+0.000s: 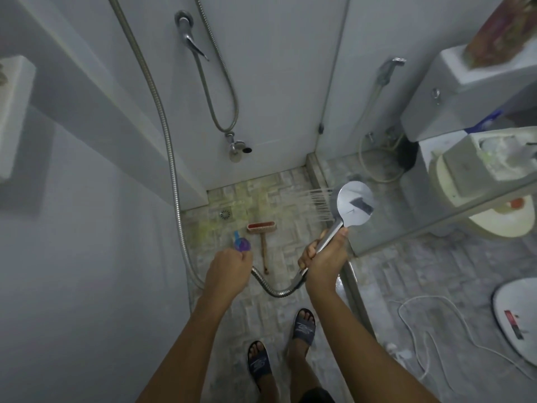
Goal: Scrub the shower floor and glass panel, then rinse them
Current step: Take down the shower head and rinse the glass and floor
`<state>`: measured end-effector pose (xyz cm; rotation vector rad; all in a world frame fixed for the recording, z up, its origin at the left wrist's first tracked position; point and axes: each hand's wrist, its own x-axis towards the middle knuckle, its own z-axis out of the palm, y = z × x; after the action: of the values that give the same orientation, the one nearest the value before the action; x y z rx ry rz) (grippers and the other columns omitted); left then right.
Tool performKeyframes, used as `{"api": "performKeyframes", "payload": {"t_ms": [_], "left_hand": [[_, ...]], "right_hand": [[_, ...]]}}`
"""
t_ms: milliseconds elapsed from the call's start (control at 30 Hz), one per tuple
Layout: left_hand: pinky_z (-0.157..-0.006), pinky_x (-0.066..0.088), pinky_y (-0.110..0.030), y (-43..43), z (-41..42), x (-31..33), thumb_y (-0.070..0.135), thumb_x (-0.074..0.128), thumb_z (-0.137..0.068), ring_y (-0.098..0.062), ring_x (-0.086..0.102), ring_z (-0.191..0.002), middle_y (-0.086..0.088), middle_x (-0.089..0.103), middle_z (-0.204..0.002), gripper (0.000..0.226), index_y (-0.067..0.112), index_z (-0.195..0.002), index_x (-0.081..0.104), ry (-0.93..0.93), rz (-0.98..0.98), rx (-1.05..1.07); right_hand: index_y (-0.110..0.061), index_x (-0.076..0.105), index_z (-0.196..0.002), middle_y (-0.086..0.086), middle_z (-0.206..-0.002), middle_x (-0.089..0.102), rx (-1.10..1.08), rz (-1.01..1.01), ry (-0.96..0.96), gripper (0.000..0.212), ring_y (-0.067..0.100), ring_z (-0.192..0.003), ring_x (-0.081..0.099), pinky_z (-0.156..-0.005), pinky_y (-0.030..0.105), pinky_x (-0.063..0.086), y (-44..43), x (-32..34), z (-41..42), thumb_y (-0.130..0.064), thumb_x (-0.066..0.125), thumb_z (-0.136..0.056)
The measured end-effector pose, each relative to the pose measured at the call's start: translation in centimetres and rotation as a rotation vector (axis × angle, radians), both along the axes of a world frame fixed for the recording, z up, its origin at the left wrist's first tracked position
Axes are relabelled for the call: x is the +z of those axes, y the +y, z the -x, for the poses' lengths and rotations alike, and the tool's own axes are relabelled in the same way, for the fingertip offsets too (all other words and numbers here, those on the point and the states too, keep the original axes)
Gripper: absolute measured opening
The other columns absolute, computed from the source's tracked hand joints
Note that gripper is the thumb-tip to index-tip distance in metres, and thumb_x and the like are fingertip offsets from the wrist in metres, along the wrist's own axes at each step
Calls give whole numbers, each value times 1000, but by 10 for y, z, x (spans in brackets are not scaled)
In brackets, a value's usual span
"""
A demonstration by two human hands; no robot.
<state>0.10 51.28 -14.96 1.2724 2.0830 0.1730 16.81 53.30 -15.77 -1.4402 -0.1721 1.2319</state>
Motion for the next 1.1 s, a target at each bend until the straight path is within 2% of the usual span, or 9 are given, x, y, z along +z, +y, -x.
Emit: {"api": "performKeyframes", "payload": {"t_ms": [100,233,333,567,700,800,900,967,1100], "left_hand": [[-54,33,-29,12,-8,-2,27,48,-97,-24,51,-57,-5,48,-54,51,13,-48,43,4,12,4],[-48,30,-29,28,-17,-7,28,49,-96,-22,51,-55,-5,49,-55,48,13,-51,44,9,37,21],[-52,32,-29,43,-29,-9,28,49,-97,-30,56,-62,-5,47,-56,48,13,-52,44,4,48,30],[-58,33,-31,78,-78,-5,28,46,-99,-28,54,-67,-7,50,-61,43,7,-62,51,20,38,-92],[-61,35,-30,96,-102,-5,27,45,-100,-27,54,-70,-11,54,-70,41,6,-66,57,10,37,-147],[-60,35,-30,105,-114,0,25,45,-100,-24,50,-65,-6,49,-61,46,0,-65,60,25,33,-189],[-51,28,-31,112,-121,1,24,45,-100,-20,44,-52,-3,43,-51,52,10,-50,45,9,36,-174],[-45,26,-30,114,-121,1,24,46,-100,-16,42,-47,-3,43,-50,54,11,-48,43,-2,34,-156],[-43,26,-28,119,-117,4,24,47,-100,-16,44,-47,-4,45,-50,54,11,-48,43,-3,32,-130]], "right_hand": [[-16,45,-70,5,-47,37,14,14,24,57,16,-36,33,-41,23,33,9,-6,-9,-63,30,-97],[-17,46,-70,6,-49,38,19,48,47,58,17,-38,34,-41,24,33,26,-11,-20,-68,32,-93],[-17,44,-69,5,-50,37,-63,82,37,57,18,-39,33,-40,24,33,45,-8,-37,-67,32,-95],[-12,48,-89,6,-53,38,-131,-24,-84,53,17,-40,35,-41,25,34,72,2,-80,-62,29,-97],[-12,47,-87,9,-59,37,-145,-57,-163,55,17,-44,36,-41,25,32,86,6,-101,-64,30,-94],[-12,45,-83,10,-58,37,-141,-58,-186,52,18,-43,36,-40,25,32,93,6,-111,-58,28,-100],[-12,45,-80,9,-56,38,-151,-49,-172,52,18,-43,36,-40,25,34,98,4,-118,-57,28,-101],[-11,46,-83,9,-58,39,-125,-49,-170,52,17,-43,37,-40,25,34,101,3,-118,-58,29,-101],[-11,48,-89,8,-56,38,-106,-31,-145,51,17,-42,36,-40,24,33,106,3,-114,-57,28,-101]]}}
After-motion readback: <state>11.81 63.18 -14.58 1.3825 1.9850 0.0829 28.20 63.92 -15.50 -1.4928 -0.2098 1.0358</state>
